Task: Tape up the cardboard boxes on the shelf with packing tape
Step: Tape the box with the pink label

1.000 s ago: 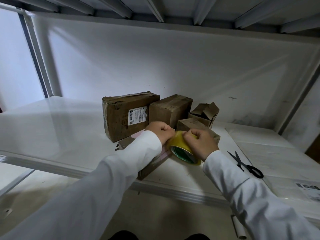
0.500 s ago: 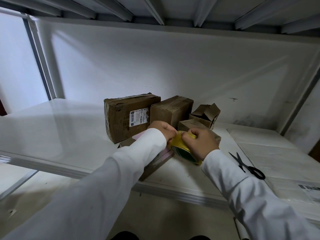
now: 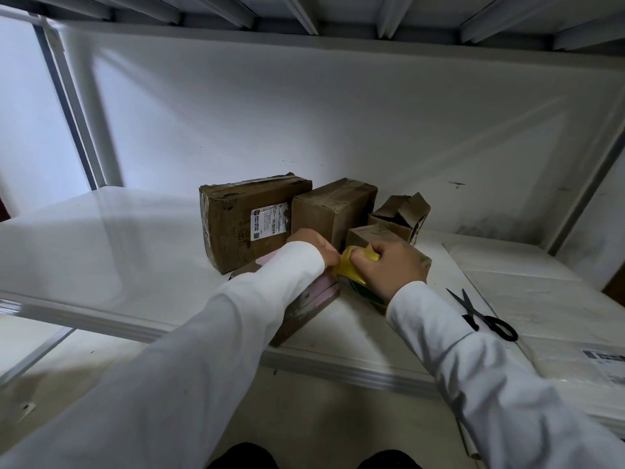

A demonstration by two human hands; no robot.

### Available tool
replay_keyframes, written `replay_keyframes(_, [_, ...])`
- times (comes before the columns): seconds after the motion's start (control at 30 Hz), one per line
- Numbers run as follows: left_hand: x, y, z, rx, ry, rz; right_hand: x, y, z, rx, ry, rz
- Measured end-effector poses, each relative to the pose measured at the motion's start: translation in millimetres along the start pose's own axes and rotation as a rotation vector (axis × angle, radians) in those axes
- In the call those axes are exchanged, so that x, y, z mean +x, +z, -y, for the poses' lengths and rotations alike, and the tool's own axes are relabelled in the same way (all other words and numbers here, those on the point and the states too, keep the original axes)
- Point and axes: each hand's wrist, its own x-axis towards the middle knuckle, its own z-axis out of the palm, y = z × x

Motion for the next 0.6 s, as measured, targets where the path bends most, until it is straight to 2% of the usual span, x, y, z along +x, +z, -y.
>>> replay_keyframes(0.23, [5.4,-0.6,4.1,0.098,-0.007,-0.021,2.6,4.8,3.0,0.008,-0.020,0.029])
replay_keyframes(0.47, [4.1,1.0,4.0,0.101,0.201,-0.099,13.8,1.5,10.4,-0.132,-0.010,0.115])
replay_keyframes(0.6, [6.4,1.8,7.4,0.034,0.214,-0.074,15.3,3.8,7.5,-0.202,0.000,0.140])
